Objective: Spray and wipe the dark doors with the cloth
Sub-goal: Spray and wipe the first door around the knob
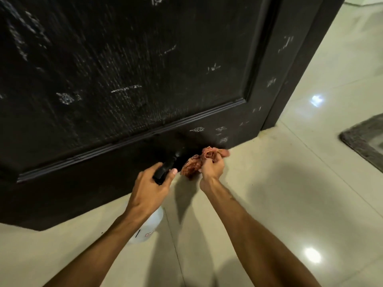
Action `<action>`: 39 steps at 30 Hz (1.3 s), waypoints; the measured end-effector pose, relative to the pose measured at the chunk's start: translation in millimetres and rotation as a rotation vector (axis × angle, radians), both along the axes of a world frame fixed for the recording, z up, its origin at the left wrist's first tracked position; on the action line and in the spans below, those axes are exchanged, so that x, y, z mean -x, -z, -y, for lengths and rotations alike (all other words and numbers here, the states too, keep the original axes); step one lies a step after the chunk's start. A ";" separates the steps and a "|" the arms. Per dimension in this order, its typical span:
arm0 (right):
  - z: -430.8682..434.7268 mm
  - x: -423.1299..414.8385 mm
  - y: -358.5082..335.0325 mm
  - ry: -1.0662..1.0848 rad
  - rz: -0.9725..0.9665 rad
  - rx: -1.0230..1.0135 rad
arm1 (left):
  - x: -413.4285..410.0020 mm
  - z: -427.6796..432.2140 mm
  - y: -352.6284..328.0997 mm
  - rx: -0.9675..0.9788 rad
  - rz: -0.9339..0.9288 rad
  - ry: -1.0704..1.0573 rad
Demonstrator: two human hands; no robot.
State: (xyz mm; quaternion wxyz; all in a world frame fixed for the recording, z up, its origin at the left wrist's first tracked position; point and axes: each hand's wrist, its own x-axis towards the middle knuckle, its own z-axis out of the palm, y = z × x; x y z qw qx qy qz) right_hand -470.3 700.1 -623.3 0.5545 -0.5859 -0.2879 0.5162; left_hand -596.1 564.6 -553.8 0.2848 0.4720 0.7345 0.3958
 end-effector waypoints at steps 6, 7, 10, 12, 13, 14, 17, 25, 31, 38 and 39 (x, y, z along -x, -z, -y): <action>-14.3 -1.1 -8.0 -0.037 0.125 -0.189 | -10.3 -17.2 -17.9 -0.052 -0.018 0.066; -15.6 -1.2 -6.1 0.015 0.107 -0.070 | -12.1 -16.4 -18.2 -0.045 -0.014 0.077; -11.0 3.7 -31.1 0.026 0.182 -0.199 | -14.4 -17.7 -26.5 -0.079 0.032 0.046; -0.8 10.4 -52.6 -0.068 0.266 -0.566 | -16.0 -22.9 -34.8 -0.114 0.055 0.024; 3.0 14.3 -51.4 -0.116 0.267 -0.614 | -17.9 -25.3 -36.6 -0.117 0.063 0.020; 5.1 15.7 -47.3 -0.116 0.278 -0.581 | -20.7 -25.1 -37.8 -0.112 0.073 0.023; 2.0 10.4 -22.5 0.078 0.174 -0.129 | -27.1 -21.2 -44.4 -0.105 0.075 0.035; -12.9 -14.6 -13.6 -0.056 0.315 -0.322 | -38.0 -29.1 -50.6 -0.125 0.073 0.037; -55.8 -43.9 -34.7 0.016 0.255 -0.262 | -50.6 -43.2 -54.9 -0.098 0.102 0.088; -62.9 -48.3 -24.8 0.017 0.237 -0.136 | -74.9 -72.5 -60.1 -0.072 0.059 0.130; -60.0 -49.6 -38.3 -0.014 0.256 -0.264 | -79.8 -79.2 -64.1 -0.080 0.051 0.135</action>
